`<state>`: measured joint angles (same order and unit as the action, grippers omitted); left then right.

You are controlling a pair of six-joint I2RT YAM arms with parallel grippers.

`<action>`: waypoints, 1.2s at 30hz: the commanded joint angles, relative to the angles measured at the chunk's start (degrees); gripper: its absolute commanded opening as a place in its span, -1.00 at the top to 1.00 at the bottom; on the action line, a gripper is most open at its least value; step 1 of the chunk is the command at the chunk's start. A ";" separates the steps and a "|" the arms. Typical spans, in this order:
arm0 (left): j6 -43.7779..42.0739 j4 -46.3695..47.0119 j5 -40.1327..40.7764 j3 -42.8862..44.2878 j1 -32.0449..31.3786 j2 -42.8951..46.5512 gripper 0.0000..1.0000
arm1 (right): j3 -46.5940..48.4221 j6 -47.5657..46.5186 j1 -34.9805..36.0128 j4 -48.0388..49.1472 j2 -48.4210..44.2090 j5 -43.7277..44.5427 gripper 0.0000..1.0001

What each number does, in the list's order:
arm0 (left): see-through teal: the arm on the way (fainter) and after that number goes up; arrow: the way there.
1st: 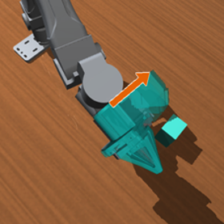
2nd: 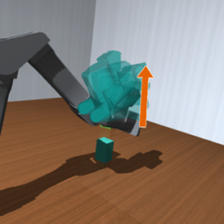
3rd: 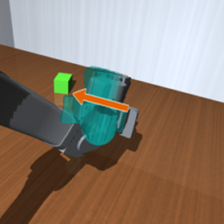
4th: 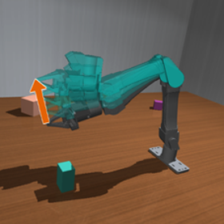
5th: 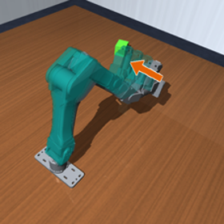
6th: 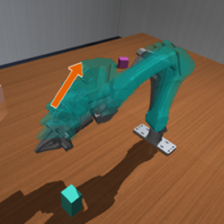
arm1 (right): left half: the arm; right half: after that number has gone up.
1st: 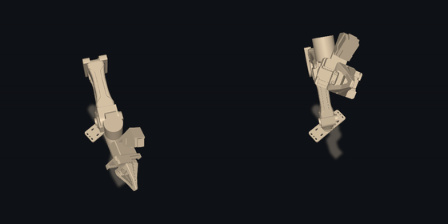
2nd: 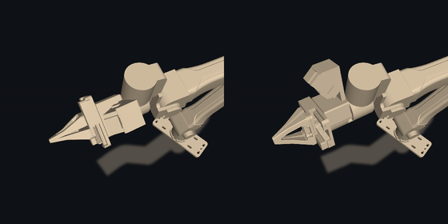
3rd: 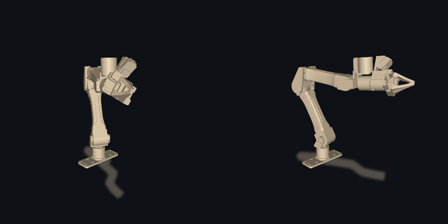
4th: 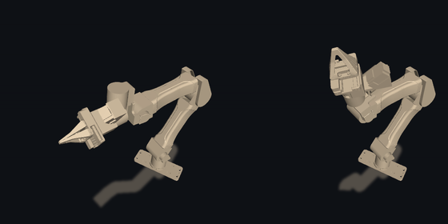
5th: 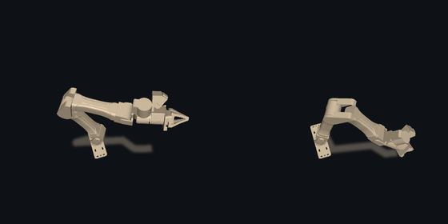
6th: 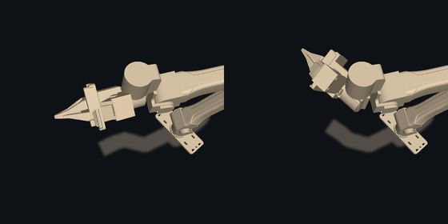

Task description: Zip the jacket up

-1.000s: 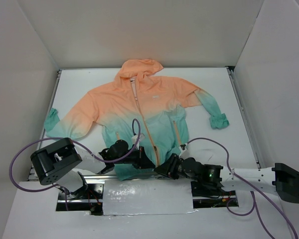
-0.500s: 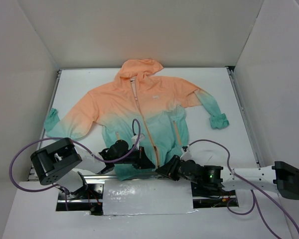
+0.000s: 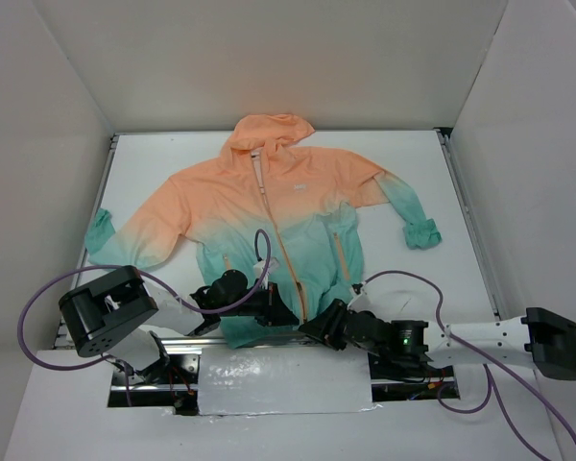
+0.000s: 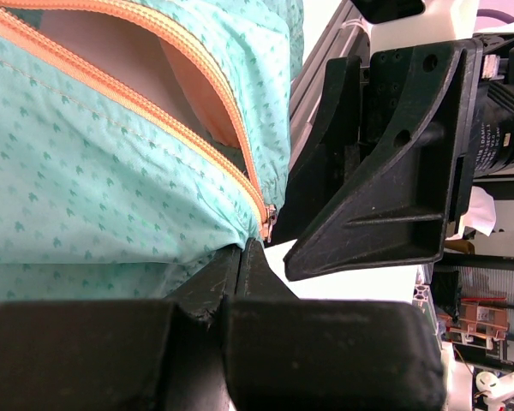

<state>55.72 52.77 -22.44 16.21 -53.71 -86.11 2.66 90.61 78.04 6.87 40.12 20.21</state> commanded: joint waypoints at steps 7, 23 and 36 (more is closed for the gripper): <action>0.26 5.23 -1.82 1.02 -0.16 -0.47 1.00 | -1.51 0.36 0.97 1.74 -1.71 5.81 0.08; 0.26 5.50 -1.65 1.11 -0.16 -1.34 1.00 | -1.25 1.50 3.43 1.04 -3.55 9.23 0.27; 0.26 5.50 -1.56 1.28 -0.16 -1.52 1.00 | -0.46 3.61 5.28 -2.65 -4.08 10.55 0.37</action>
<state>55.88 54.48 -22.87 16.21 -53.71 -87.18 2.66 93.49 82.70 5.30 36.49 27.59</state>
